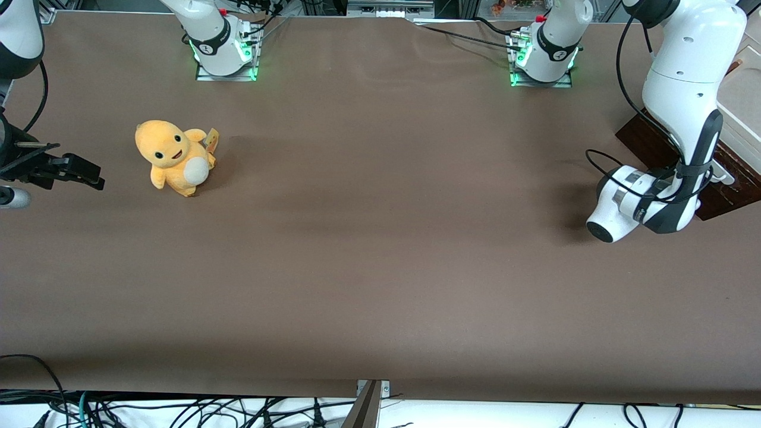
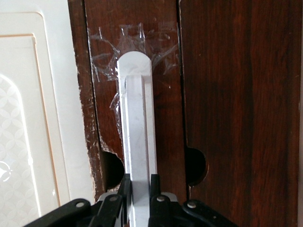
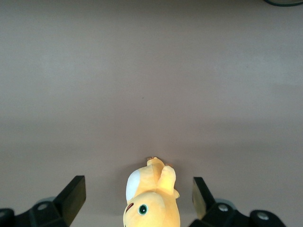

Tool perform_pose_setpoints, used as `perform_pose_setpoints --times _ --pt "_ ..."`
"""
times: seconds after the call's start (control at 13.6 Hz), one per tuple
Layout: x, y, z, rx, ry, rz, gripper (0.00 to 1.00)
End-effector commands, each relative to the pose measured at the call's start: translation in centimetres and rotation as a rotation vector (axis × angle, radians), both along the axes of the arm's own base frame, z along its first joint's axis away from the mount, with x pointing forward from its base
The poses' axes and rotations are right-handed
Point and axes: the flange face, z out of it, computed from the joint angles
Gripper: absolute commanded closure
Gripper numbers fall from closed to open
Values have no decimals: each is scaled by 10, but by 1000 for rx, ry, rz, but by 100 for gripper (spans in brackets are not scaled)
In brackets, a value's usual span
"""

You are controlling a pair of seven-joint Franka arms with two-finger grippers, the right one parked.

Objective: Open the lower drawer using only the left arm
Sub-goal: 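Pull the handle outward with the left gripper, sliding the drawer open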

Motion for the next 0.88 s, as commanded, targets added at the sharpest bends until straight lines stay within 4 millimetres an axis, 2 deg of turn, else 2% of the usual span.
perform_pose_setpoints --times 0.0,0.81 --pt "1 -1 3 -10 17 -9 84" --pt "7 -19 10 11 23 -29 85"
